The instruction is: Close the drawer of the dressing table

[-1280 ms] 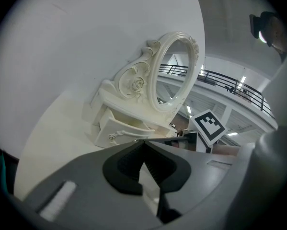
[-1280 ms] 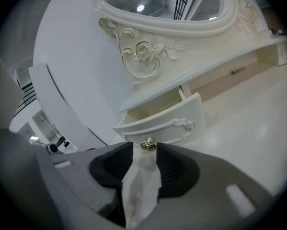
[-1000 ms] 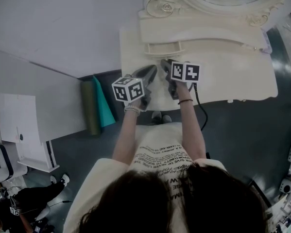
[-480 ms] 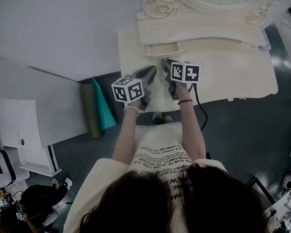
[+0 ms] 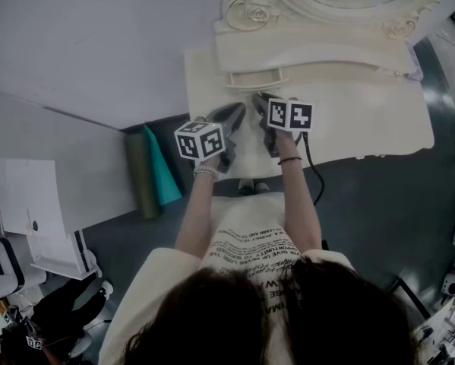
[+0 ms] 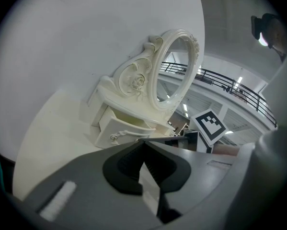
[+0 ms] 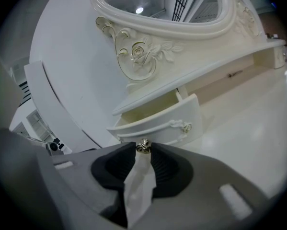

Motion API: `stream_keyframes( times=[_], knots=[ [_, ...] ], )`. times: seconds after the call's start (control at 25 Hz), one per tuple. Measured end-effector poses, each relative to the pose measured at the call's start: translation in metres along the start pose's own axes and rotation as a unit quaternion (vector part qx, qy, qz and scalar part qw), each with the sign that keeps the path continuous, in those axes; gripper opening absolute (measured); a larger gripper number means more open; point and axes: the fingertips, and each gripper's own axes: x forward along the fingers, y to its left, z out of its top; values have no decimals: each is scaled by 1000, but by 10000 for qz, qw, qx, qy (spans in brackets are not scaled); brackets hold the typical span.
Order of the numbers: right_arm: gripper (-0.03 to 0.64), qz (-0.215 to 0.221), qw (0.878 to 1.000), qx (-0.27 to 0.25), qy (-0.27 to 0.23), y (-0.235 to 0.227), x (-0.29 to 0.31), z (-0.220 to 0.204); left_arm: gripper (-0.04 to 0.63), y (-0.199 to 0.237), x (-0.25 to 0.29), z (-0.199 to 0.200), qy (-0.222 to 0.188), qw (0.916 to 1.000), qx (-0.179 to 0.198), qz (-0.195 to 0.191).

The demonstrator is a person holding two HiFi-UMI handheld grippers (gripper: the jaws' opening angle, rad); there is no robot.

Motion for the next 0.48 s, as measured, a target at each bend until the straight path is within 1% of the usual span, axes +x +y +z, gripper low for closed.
stream_keyframes(
  times=[0.48],
  knots=[
    [106, -27, 9999, 30, -106, -2, 5, 9, 5, 8, 6, 8, 1, 10000, 25, -59]
  ],
)
